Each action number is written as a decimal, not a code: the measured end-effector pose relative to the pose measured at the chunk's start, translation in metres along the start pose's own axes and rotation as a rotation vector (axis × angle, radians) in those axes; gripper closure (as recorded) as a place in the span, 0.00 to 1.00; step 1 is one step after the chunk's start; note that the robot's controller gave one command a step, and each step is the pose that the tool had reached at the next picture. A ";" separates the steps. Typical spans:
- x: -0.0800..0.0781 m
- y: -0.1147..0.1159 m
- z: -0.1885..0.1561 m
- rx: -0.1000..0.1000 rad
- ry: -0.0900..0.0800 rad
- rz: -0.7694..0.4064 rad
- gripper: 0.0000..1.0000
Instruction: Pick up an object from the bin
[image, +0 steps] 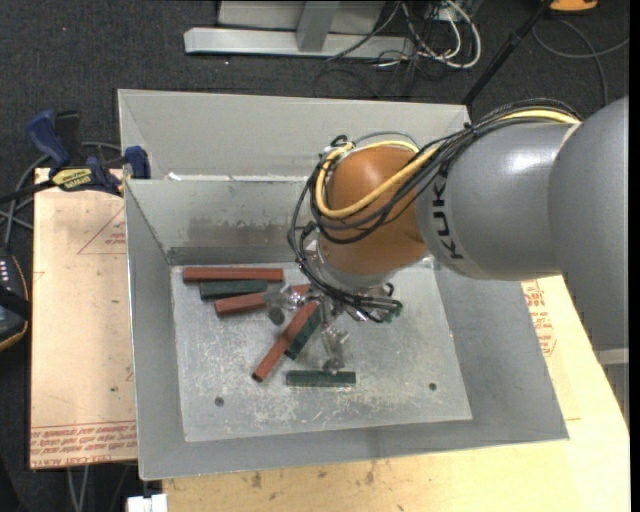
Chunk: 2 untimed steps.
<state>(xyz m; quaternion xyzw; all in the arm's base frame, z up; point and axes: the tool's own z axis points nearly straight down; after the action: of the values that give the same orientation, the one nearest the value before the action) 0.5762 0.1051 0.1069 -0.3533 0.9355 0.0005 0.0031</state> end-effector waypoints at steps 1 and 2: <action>-0.012 -0.016 0.039 -0.002 0.004 -0.033 0.00; -0.013 -0.016 0.039 -0.001 0.003 -0.031 0.00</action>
Offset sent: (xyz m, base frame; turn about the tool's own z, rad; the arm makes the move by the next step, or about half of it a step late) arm 0.0193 -0.0046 -0.0369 -0.0368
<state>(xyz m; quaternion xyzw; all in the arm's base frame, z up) 0.5966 0.1016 0.0680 -0.3678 0.9299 0.0007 0.0017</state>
